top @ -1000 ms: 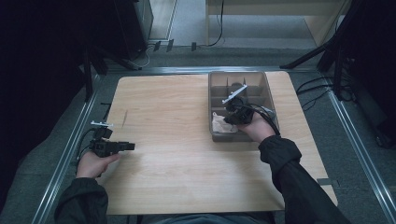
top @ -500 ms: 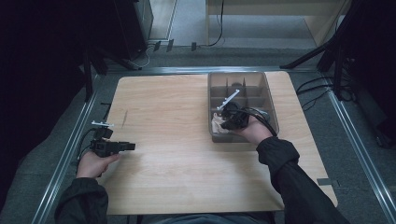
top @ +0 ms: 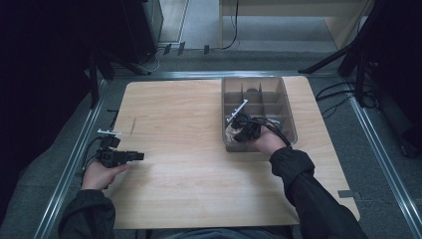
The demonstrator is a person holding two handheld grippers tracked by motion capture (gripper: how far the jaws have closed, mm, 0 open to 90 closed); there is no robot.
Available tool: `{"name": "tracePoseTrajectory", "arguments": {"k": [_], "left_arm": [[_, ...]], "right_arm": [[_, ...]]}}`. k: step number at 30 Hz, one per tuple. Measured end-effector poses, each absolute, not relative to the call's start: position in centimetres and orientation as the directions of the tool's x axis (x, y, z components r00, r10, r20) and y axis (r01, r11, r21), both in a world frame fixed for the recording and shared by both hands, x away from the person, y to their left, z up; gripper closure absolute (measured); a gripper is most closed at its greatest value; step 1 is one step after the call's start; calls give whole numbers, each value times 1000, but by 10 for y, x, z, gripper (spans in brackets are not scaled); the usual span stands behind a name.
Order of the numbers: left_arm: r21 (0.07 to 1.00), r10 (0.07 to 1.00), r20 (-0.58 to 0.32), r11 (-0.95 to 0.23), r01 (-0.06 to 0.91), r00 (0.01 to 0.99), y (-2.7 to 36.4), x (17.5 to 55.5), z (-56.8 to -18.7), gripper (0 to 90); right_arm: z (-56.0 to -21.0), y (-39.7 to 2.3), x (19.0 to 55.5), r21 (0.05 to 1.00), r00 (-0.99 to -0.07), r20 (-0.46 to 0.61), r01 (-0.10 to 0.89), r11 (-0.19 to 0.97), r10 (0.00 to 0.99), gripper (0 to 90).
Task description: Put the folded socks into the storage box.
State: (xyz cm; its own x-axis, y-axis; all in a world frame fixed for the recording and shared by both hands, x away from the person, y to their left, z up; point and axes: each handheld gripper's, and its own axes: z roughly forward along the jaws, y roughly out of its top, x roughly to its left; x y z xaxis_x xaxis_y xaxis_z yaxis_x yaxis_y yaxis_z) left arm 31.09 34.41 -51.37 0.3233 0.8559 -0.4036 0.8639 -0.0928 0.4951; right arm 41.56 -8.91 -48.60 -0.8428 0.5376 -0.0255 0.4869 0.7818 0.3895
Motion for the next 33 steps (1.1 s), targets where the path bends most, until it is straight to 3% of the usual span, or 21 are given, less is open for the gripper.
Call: {"name": "tracePoseTrajectory", "arguments": {"k": [14,33], "left_arm": [[496,857,-402,-92,864,322,344,311,-514,543],[495,856,-405,-91,864,322,344,311,-514,543]], "right_arm": [[-481,-92,415,403,-837,-15,496,769,547,900],[-453,-89,427,551,-783,-37,503,666,621,900]]}}
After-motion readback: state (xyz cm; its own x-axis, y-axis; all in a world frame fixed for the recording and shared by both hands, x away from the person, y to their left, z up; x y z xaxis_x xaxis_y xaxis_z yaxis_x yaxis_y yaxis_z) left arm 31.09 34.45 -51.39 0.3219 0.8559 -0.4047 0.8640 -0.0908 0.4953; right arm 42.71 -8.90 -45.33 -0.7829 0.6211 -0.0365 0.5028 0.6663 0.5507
